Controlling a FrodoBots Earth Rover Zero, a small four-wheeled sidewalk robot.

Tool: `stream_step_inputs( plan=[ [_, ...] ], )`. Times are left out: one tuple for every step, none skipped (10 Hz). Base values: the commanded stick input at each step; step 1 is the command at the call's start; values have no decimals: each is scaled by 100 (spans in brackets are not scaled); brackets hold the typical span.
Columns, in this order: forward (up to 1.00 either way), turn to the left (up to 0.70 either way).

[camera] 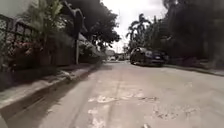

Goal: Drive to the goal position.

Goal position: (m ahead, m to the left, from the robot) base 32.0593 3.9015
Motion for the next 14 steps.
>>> stream_step_inputs(
  plan=[
    [100,-7],
    [100,-8],
    [100,-8],
    [100,-8],
    [100,-8],
    [100,-8],
    [100,-8],
    [100,-8],
    [100,-8],
    [100,-8],
    [100,-7],
    [100,-7],
    [100,-6],
    [100,-6]
  ],
)
